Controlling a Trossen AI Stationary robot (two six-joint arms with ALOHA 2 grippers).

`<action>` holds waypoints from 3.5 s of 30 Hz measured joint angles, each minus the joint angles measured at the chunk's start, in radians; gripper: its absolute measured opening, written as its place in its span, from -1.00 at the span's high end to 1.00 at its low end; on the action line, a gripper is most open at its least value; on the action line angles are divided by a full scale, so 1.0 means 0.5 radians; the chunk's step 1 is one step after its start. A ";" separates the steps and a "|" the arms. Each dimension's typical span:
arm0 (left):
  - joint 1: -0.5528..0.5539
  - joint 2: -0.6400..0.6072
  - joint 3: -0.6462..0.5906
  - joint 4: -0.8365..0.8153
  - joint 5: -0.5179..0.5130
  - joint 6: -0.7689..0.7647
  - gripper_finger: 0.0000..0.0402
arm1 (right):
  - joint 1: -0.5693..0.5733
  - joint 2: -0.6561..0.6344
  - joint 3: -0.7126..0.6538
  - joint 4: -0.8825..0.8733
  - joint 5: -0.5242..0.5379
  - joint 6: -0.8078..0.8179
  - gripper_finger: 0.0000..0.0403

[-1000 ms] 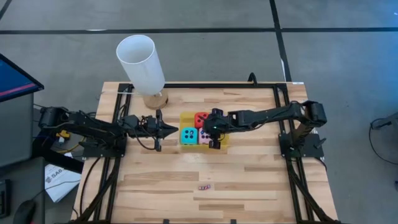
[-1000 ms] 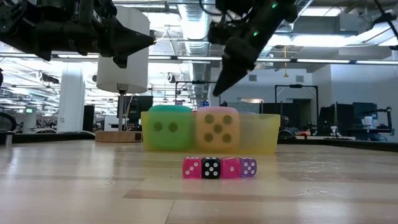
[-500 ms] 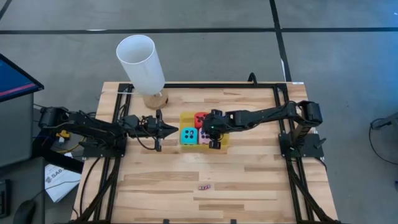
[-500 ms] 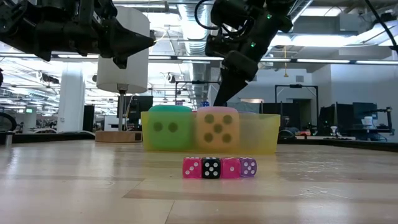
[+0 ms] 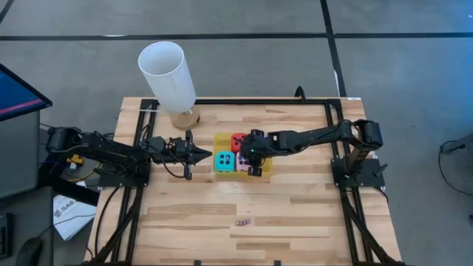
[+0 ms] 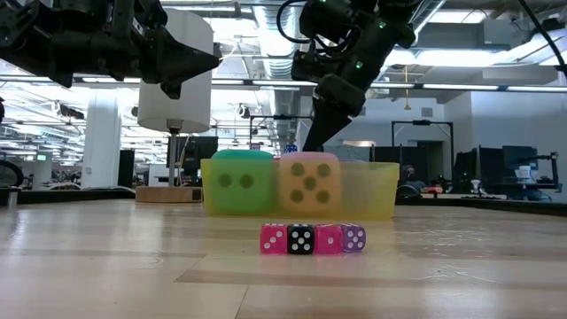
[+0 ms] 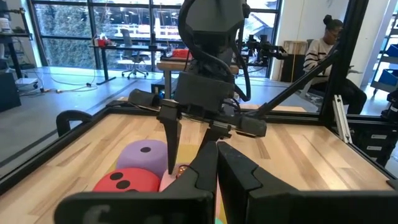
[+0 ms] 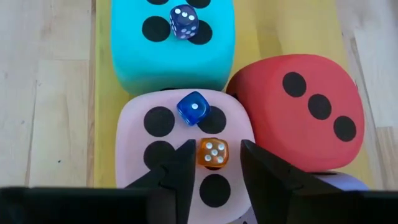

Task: Pick & Place Dice
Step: Adjust the blue dice in the yellow bin

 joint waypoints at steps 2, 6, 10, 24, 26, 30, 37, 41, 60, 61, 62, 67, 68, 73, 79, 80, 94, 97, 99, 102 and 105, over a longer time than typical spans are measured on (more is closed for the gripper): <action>0.001 0.000 0.000 0.000 0.000 0.000 1.00 | 0.000 0.000 0.000 0.001 0.001 0.000 0.35; 0.001 0.000 0.000 0.000 0.000 0.000 1.00 | 0.000 0.000 0.000 0.004 0.003 0.000 0.25; 0.001 0.000 0.000 0.000 0.000 0.000 1.00 | 0.000 -0.001 0.000 0.004 0.008 0.000 0.14; 0.001 0.000 0.000 -0.005 0.000 0.000 1.00 | 0.002 -0.013 0.101 -0.056 0.009 -0.052 0.07; 0.001 0.000 0.000 -0.006 0.000 0.000 1.00 | 0.002 -0.013 0.101 -0.097 0.009 -0.052 0.09; 0.001 0.000 0.000 -0.007 0.000 0.000 1.00 | 0.002 -0.025 0.101 -0.183 0.011 -0.052 0.12; 0.001 0.000 0.000 -0.018 0.000 0.000 1.00 | 0.005 -0.210 0.101 -0.265 0.013 -0.048 0.20; 0.000 -0.001 0.001 -0.025 0.000 -0.003 1.00 | 0.005 -0.337 0.101 -0.281 0.010 -0.003 0.24; 0.000 -0.001 0.001 -0.068 -0.001 -0.007 1.00 | 0.005 -0.362 0.101 -0.199 -0.008 0.180 0.41; 0.000 -0.001 0.001 -0.067 0.000 -0.007 1.00 | 0.005 -0.362 0.101 -0.186 -0.008 0.181 0.41; 0.000 -0.001 0.001 -0.067 0.000 -0.007 1.00 | 0.005 -0.362 0.101 -0.184 -0.008 0.180 0.41; 0.000 -0.001 0.001 -0.067 0.000 -0.007 1.00 | 0.004 -0.362 0.101 -0.094 -0.008 0.277 0.41; 0.000 -0.001 0.001 -0.067 0.000 -0.007 1.00 | 0.004 -0.362 0.101 -0.066 -0.008 0.309 0.42; 0.000 -0.001 0.001 -0.067 0.000 -0.007 1.00 | 0.032 -0.362 0.101 -0.024 -0.008 0.355 0.55; 0.000 -0.001 0.001 -0.067 0.000 -0.007 1.00 | 0.073 -0.362 0.101 -0.003 -0.007 0.354 0.86; 0.000 -0.001 0.000 -0.067 0.000 -0.007 1.00 | 0.074 -0.362 0.101 -0.001 -0.008 0.347 0.90; 0.000 -0.001 0.001 -0.067 0.000 -0.007 1.00 | 0.255 -0.360 -0.016 -0.020 0.091 0.338 0.99; 0.000 -0.001 0.001 -0.067 0.000 -0.007 1.00 | 0.286 -0.360 -0.079 -0.013 0.214 0.339 0.99; -0.001 -0.001 0.001 -0.066 0.000 -0.007 1.00 | 0.277 -0.369 -0.132 -0.012 0.224 0.366 0.99; -0.001 -0.001 0.001 -0.067 0.001 -0.044 1.00 | 0.247 -0.381 -0.188 -0.001 0.222 0.416 0.99; -0.002 -0.001 0.001 -0.067 0.023 -0.197 1.00 | 0.215 -0.381 -0.248 0.042 0.210 0.420 1.00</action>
